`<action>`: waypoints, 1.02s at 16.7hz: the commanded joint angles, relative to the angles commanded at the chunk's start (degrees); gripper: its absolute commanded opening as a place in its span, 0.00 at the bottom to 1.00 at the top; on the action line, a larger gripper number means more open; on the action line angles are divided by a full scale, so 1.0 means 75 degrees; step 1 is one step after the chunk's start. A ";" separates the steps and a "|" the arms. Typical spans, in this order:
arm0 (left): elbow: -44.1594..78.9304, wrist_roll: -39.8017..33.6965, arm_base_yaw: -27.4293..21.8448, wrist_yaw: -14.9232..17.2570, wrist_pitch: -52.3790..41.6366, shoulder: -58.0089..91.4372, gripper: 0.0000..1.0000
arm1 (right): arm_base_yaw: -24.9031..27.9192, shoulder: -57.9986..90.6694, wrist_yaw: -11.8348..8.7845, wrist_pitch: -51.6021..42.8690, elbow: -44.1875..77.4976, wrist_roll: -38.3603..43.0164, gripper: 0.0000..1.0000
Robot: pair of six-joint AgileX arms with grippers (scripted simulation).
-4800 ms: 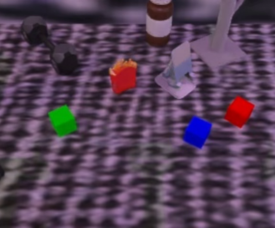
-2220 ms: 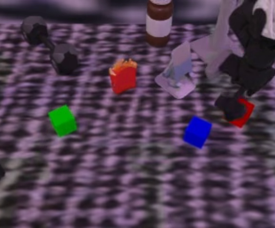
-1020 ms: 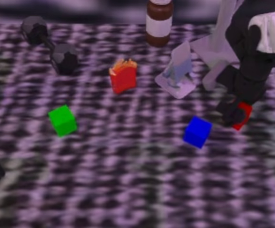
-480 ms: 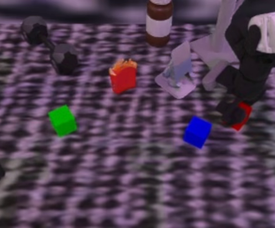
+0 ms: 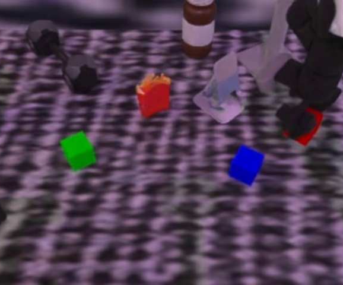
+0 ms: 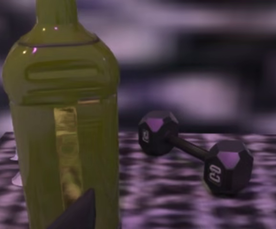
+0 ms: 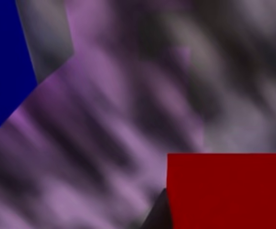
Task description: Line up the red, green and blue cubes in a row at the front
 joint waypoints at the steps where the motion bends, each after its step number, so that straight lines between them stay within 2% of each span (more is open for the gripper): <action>1: 0.0000 0.0000 0.0000 0.0000 0.0000 0.0000 1.00 | 0.0010 -0.0082 0.0000 -0.0173 0.0121 -0.0002 0.00; 7: 0.0000 0.0000 0.0000 0.0000 0.0000 0.0000 1.00 | -0.0007 -0.0126 -0.0001 -0.0267 0.0189 0.0013 0.00; 9: 0.0000 0.0000 0.0000 0.0000 0.0000 0.0000 1.00 | 0.0255 -0.0082 0.0000 -0.0320 0.0277 0.0026 0.00; 12: 0.0000 0.0000 0.0000 0.0000 0.0000 0.0000 1.00 | 0.1176 0.0021 0.0006 -0.0476 0.0540 0.0128 0.00; 17: 0.0000 0.0000 0.0000 0.0000 0.0000 0.0000 1.00 | 0.3445 0.0228 0.0011 -0.0856 0.1094 0.0397 0.00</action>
